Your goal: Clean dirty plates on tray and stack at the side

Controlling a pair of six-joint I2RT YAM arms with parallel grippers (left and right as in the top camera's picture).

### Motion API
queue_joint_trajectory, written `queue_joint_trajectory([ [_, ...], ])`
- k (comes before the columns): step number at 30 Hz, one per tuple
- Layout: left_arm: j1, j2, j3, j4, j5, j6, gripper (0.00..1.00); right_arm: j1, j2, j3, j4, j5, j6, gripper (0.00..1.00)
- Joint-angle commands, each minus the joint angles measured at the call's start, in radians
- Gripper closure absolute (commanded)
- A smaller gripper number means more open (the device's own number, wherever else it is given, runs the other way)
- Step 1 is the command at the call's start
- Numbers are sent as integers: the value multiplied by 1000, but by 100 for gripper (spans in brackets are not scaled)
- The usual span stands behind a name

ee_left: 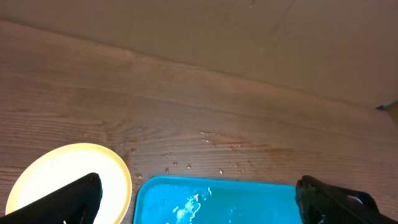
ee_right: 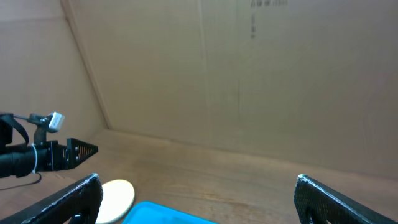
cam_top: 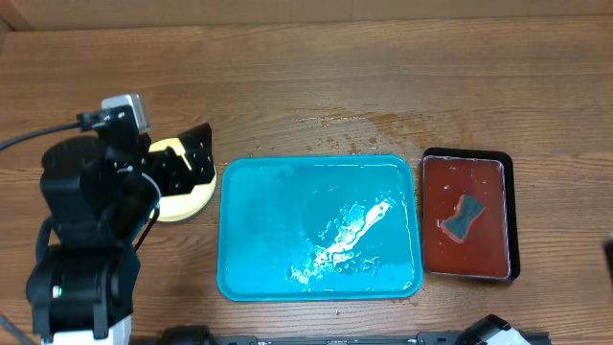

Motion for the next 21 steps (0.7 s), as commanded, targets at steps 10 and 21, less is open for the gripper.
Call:
queue_joint_trajectory([
  [10, -7, -42, 23, -100, -6, -13, 0, 10, -92, -9, 2, -70, 3, 0],
  [21, -7, -7, 22, -230, -6, -14, 0, 10, -92, -10, 2, -76, 3, 0],
])
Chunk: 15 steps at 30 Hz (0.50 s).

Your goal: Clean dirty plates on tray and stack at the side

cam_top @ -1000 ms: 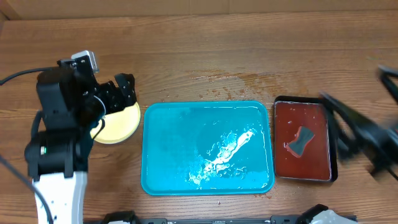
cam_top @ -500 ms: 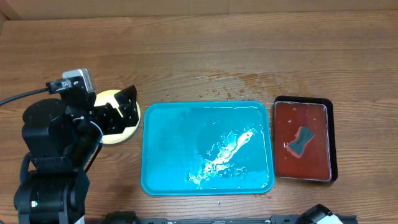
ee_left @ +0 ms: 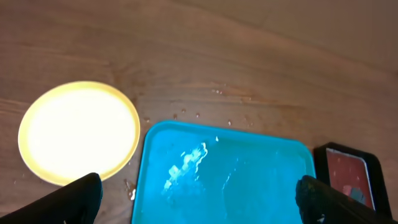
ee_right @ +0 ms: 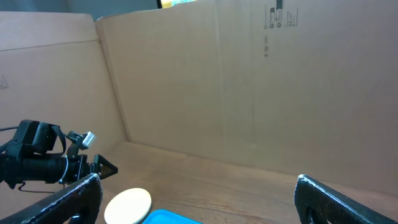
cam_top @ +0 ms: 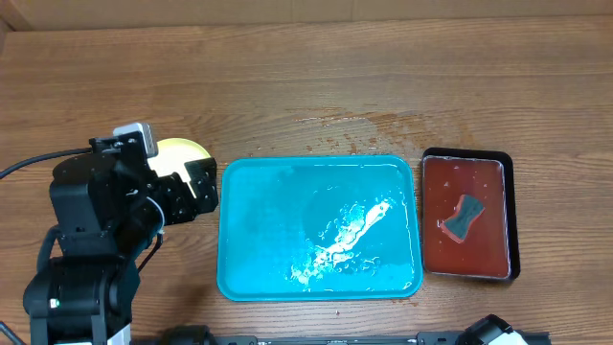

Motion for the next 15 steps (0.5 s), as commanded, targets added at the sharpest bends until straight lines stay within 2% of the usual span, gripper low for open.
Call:
queue_joint_trajectory([
  [1, -7, 11, 20, -10, -6, -10, 0, 10, 3, -3, 2, -8, 3, 0],
  [15, -7, 81, 20, -17, -6, -10, 0, 10, 3, -3, 2, -8, 3, 0],
])
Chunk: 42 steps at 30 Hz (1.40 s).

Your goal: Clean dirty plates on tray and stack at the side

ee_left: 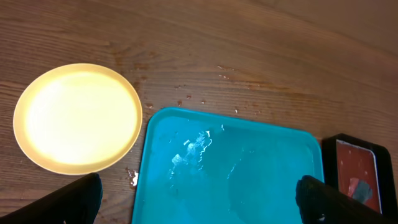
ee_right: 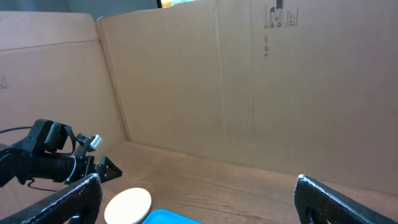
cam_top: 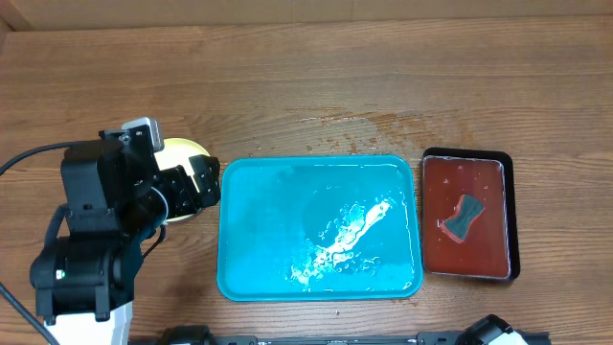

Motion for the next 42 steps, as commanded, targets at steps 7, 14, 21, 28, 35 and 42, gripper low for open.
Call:
queue_joint_trajectory([
  [7, -7, 58, 20, -3, 0, -10, 0, 10, 3, -3, 2, -8, 3, 0],
  [14, -7, 58, 20, -1, 43, -9, 0, 10, 3, 0, 13, -64, -13, 0],
  [21, -8, 58, 20, 2, 52, -5, 0, -61, 3, 65, 35, 37, -262, 0],
  [28, -8, 58, 20, 40, 122, 57, 0, -206, 3, 171, 28, -42, -322, 0],
  [35, -8, 58, 20, 85, 138, 58, 0, -278, 3, 176, 2, -50, -169, 0],
  [42, -8, 59, 20, 104, 181, 85, 0, -305, 3, -136, 2, 111, -206, 0],
])
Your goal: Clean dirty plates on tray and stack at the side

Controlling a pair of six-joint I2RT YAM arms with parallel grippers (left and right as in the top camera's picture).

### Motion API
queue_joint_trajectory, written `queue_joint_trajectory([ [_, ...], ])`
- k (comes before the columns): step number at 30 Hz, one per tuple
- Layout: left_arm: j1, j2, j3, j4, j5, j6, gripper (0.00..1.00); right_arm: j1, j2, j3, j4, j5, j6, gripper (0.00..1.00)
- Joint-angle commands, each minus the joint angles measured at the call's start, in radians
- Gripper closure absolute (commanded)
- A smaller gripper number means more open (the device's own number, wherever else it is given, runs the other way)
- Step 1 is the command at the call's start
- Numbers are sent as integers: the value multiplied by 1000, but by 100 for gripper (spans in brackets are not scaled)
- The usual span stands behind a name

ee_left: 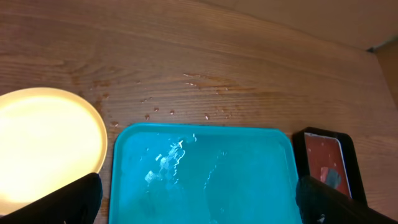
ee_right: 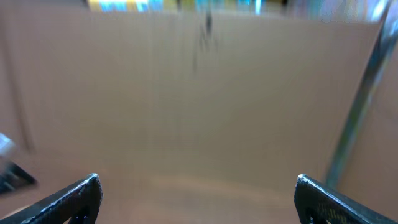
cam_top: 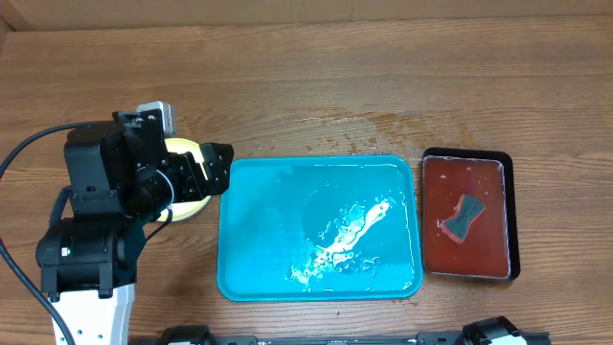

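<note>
A single yellow plate (cam_top: pixel 185 182) lies on the table just left of the teal tray (cam_top: pixel 239 273), partly hidden under my left arm. In the left wrist view the plate (ee_left: pixel 43 140) fills the lower left and the wet teal tray (ee_left: pixel 199 162) holds no plates. My left gripper (cam_top: pixel 212 165) hangs open above the plate's right rim and the tray's left edge, nothing between its fingers (ee_left: pixel 79 196). My right gripper (ee_right: pixel 199 202) is open and faces a blurred cardboard wall.
A dark tray with red liquid (cam_top: pixel 488 182) stands right of the teal tray, with a grey sponge (cam_top: pixel 463 217) in it. Water drops (ee_left: pixel 186 112) dot the wood behind the teal tray. Cardboard walls enclose the table.
My left gripper has shifted right, from over the plate to the tray's left edge. The right wrist view has swung to a blurred stretch of wall and no longer shows the left arm.
At first my left gripper stood open, low by the yellow plate beside the tray. Afterwards it looked down from higher on the whole plate and tray. It has drifted right since, staying open and holding nothing. The right gripper stayed open, raised off the table.
</note>
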Motion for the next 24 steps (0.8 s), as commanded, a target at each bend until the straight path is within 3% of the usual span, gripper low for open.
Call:
queue_joint_trajectory([
  [1, -8, 2, 20, 9, 39, 45, 0, -7, 23, -196, -1, 100, -4, 0],
  [5, -8, 2, 20, 9, 39, 67, 0, -7, 23, -414, 21, 160, 20, 0],
  [14, -8, 2, 20, 1, 39, 85, 0, -7, 23, -848, 24, 401, 378, 0],
  [19, -8, 2, 20, 0, 39, 127, 0, -6, -29, -961, 19, 373, 389, 0],
  [24, -8, 2, 20, 1, 39, 130, 1, -6, -236, -962, 122, 273, 299, 0],
])
